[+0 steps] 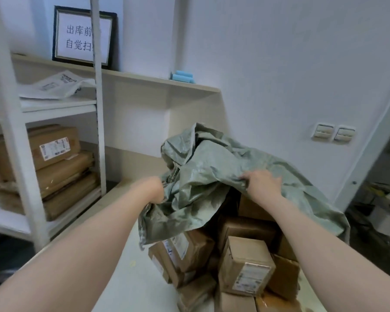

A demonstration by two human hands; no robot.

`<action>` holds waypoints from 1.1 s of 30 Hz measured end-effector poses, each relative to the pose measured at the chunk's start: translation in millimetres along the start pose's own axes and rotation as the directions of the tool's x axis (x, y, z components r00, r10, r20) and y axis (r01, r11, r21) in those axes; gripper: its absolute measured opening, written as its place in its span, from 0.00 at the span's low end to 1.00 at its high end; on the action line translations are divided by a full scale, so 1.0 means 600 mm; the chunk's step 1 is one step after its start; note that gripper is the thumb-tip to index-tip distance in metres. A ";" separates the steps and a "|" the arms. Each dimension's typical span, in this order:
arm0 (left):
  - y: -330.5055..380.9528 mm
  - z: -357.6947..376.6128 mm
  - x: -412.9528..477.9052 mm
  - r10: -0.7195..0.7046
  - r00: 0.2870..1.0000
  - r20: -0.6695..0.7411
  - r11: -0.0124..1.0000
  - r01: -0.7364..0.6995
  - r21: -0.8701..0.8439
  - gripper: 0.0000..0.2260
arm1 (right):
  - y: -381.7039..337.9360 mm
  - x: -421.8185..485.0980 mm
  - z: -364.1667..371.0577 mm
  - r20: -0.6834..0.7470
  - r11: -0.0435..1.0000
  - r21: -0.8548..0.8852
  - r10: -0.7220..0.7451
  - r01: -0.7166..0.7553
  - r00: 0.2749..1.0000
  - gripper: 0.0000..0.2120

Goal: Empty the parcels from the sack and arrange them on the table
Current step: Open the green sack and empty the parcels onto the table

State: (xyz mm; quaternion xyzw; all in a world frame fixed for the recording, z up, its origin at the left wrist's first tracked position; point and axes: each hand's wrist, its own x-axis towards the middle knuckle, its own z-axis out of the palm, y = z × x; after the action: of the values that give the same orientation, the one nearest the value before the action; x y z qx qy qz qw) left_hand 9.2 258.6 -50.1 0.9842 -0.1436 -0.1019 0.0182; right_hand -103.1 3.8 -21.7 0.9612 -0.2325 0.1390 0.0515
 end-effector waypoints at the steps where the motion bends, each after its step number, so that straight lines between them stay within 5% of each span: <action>1: -0.008 0.002 -0.002 -0.058 0.998 -0.018 0.998 0.058 -0.017 0.08 | 0.013 -0.006 0.008 0.076 0.994 -0.093 0.061 -0.054 0.995 0.20; 4: -0.013 0.005 0.011 -0.203 0.978 -0.054 0.979 0.201 -0.043 0.14 | 0.056 -0.024 0.034 0.423 0.943 -0.278 0.291 -0.183 0.858 0.19; 6: 0.002 -0.001 0.026 -0.234 0.970 -0.063 0.972 0.232 -0.030 0.18 | 0.069 -0.022 0.034 0.506 0.929 -0.292 0.350 -0.226 0.788 0.17; 9: 0.026 -0.005 0.075 -0.214 0.973 -0.085 0.971 0.202 -0.128 0.23 | 0.042 0.016 0.004 0.248 0.932 -0.188 0.351 -0.310 0.903 0.18; 12: 0.033 0.003 0.142 -0.131 0.986 -0.099 0.955 0.099 -0.279 0.32 | -0.019 0.085 -0.018 0.013 0.987 0.001 0.162 -0.162 0.987 0.17; 14: 0.034 0.004 0.183 -0.054 0.998 -0.043 0.938 0.036 -0.344 0.36 | -0.070 0.132 -0.015 -0.001 0.993 0.118 0.001 -0.001 1.000 0.18; 17: 0.020 -0.005 0.246 -0.018 0.998 0.065 0.923 0.042 -0.384 0.15 | -0.146 0.184 0.008 0.211 0.983 0.149 -0.136 0.105 0.968 0.33; 20: -0.003 -0.039 0.312 -0.039 0.995 0.096 0.702 0.096 -0.706 0.06 | -0.200 0.223 0.050 0.431 0.999 -0.017 -0.030 0.041 0.902 0.49; 23: -0.020 -0.090 0.383 -0.102 0.985 0.138 0.275 0.161 -0.948 0.12 | -0.223 0.273 0.087 0.347 0.987 -0.163 0.051 0.007 0.937 0.26; 25: -0.036 -0.124 0.427 -0.243 0.969 -0.036 0.190 0.010 -0.982 0.06 | -0.227 0.313 0.096 0.174 0.988 -0.107 0.131 -0.113 0.976 0.19; 27: -0.059 -0.151 0.474 -0.307 0.915 -0.261 0.184 -0.212 -0.960 0.14 | -0.224 0.351 0.099 -0.003 0.972 0.049 0.230 -0.230 0.973 0.17; 29: -0.070 -0.167 0.520 -0.250 0.895 -0.370 0.108 -0.354 -0.929 0.34 | -0.224 0.383 0.104 -0.199 0.947 0.227 0.272 -0.226 0.941 0.15; 31: -0.069 -0.161 0.547 -0.257 0.917 -0.306 0.234 -0.248 -0.940 0.51 | -0.234 0.406 0.117 -0.253 0.938 0.317 0.226 -0.140 0.941 0.14; 33: -0.056 -0.120 0.560 -0.284 0.939 -0.193 0.386 -0.072 -0.919 0.58 | -0.247 0.416 0.142 -0.163 0.948 0.312 0.113 -0.057 0.980 0.12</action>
State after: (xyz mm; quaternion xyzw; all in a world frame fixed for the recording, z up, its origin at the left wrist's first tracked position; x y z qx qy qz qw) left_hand 348.5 194.9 -47.6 0.8196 0.0055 -0.0041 0.5729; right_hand 198.9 13.3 -35.6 0.9302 -0.2440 0.2611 -0.0833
